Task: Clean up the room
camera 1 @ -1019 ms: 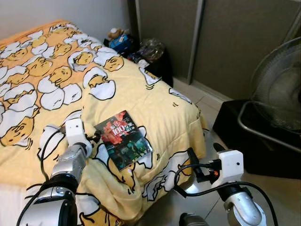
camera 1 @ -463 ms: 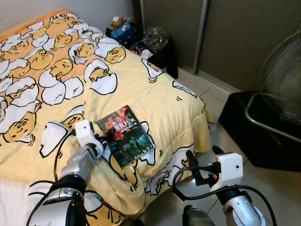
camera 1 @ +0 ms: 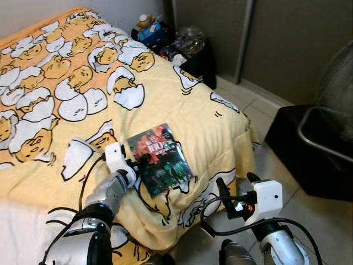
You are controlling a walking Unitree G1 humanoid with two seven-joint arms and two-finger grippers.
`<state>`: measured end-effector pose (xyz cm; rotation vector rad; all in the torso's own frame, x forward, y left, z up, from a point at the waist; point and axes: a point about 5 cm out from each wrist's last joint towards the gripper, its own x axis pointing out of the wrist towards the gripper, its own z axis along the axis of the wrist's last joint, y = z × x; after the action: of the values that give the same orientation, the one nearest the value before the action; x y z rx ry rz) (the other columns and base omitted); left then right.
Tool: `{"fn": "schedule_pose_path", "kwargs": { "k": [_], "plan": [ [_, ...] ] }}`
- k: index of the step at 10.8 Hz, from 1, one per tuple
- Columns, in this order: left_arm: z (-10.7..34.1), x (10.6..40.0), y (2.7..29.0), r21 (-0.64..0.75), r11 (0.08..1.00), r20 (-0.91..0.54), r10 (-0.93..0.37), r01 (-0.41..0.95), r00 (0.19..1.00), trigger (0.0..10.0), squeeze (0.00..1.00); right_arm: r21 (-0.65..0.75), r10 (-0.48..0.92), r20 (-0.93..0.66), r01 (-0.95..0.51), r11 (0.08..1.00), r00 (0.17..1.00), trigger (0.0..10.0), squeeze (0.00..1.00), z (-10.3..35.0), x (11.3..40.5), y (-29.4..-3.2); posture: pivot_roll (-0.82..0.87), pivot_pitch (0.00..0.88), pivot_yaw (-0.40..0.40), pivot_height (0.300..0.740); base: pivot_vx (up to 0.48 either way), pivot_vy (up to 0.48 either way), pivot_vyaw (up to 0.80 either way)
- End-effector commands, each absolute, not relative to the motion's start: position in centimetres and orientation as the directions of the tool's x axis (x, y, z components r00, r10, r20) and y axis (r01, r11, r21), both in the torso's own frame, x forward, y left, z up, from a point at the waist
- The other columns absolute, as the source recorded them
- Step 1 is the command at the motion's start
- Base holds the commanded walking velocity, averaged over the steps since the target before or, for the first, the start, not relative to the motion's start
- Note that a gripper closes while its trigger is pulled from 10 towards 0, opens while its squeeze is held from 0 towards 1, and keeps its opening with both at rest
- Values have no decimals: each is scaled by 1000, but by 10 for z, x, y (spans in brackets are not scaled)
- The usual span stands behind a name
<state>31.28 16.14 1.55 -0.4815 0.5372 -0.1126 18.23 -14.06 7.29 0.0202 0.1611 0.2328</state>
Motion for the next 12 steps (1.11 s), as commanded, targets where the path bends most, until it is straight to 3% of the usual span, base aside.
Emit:
{"fn": "schedule_pose_path", "kwargs": {
  "k": [1, 5, 6, 7, 9, 12],
  "plan": [
    [0, 299, 139, -505, 862, -512, -336, 39, 791, 0, 0, 41, 227, -156, -223, 974, 961, 10000, 0, 75, 180, -139, -296, 147, 186, 740, 0, 0, 0],
    [20, 314, 153, -561, 827, -411, -322, 42, 853, 0, 0, 38, 216, -150, -213, 976, 965, 10000, 0, 74, 184, -138, -289, 132, 198, 740, 0, 0, 0],
    [27, 317, 158, -538, 838, -372, -334, 92, 866, 0, 0, 35, 214, -148, -211, 977, 966, 10000, 0, 74, 186, -140, -288, 124, 199, 740, 0, 0, 0],
    [36, 313, 150, -499, 831, -315, -439, 246, 841, 0, 0, 30, 213, -141, -211, 977, 967, 10000, 0, 75, 190, -141, -283, 108, 203, 740, 0, 0, 0],
    [70, 302, 138, -517, 777, -189, -514, 361, 837, 0, 0, 27, 214, -125, -212, 977, 969, 10000, 0, 76, 198, -140, -257, 85, 193, 740, 0, 0, 0],
    [96, 311, 146, -407, 832, -154, -469, 377, 869, 0, 0, 20, 232, -111, -232, 973, 966, 10000, 0, 76, 208, -138, -235, 60, 190, 740, 0, 0, 0]
  ]
}}
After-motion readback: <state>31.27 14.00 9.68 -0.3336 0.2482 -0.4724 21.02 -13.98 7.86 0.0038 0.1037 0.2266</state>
